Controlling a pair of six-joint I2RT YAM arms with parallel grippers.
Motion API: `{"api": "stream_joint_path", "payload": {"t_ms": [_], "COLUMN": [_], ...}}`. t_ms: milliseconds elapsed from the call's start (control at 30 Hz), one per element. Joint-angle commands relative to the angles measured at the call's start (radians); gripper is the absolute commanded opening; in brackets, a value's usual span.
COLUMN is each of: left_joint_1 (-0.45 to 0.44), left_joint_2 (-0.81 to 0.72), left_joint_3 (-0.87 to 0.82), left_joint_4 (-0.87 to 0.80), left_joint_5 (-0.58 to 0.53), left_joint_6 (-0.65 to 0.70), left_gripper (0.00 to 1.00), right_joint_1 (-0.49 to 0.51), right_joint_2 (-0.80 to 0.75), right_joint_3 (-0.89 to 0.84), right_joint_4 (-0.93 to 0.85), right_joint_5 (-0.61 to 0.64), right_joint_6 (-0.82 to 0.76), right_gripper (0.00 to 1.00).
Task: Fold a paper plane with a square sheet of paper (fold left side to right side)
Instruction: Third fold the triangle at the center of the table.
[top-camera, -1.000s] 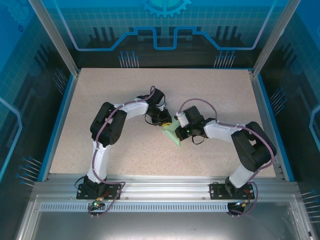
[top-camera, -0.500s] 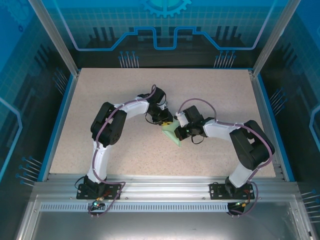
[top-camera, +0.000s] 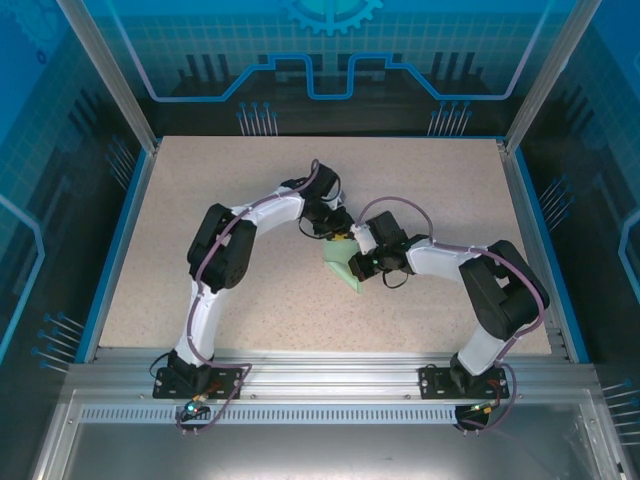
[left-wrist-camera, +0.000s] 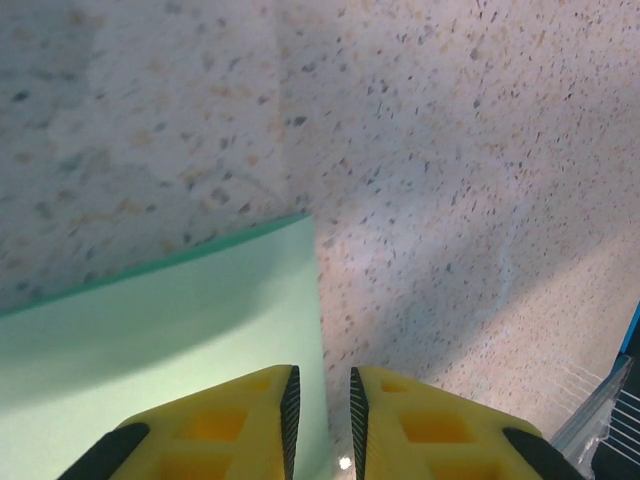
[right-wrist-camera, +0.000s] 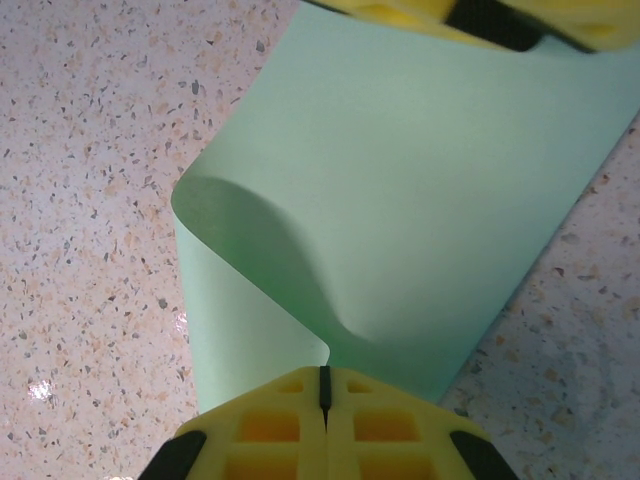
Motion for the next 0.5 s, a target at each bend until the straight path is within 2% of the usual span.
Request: {"api": "stream_joint_path", "payload": {"t_ms": [0,467], "left_joint_1": [-0.009,-0.012], "left_joint_2": [0.067,0.123], "left_joint_3": [0.047,0.027], "left_joint_4": [-0.053,-0.108], "left_joint_5": [0.023,-0.053], "left_joint_6": [0.022,0.076], "left_gripper": [0.24,0.22], "right_joint_1": [-0.014,-0.015], "right_joint_2": [0.005,-0.011], "right_joint_3": [0.0,0.029], "right_joint_4": [-0.015,-0.032], "right_joint_5": [-0.025,-0.036], "right_joint_6": [0.009,0.014], "right_gripper": [0.0,0.0]}}
